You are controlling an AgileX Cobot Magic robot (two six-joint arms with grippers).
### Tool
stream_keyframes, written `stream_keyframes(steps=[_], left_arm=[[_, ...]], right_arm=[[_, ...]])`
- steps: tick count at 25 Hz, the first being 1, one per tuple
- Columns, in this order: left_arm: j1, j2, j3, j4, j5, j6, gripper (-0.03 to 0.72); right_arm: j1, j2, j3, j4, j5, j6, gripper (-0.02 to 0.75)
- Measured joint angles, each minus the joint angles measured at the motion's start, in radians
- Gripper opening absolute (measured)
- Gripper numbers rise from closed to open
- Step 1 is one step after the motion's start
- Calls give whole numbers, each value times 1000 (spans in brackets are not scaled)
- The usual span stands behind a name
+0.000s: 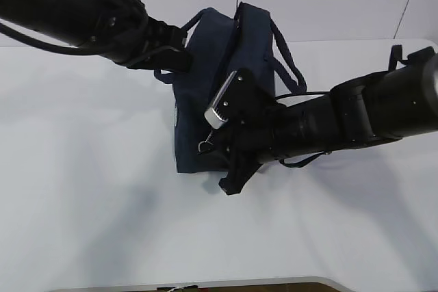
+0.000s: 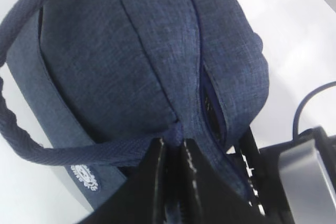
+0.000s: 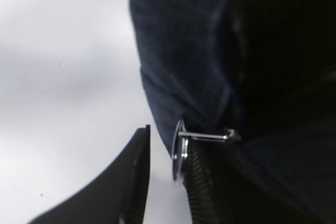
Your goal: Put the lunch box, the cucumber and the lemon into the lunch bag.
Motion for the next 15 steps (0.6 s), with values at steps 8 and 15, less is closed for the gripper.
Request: stream_keyframes(steps=[8, 15], left_arm=[[0, 0, 0, 2, 0, 0, 5], [0, 0, 0, 2, 0, 0, 5]], right_arm=[[0, 0, -18, -4, -30, 45, 195], [0, 0, -18, -4, -34, 47, 192]])
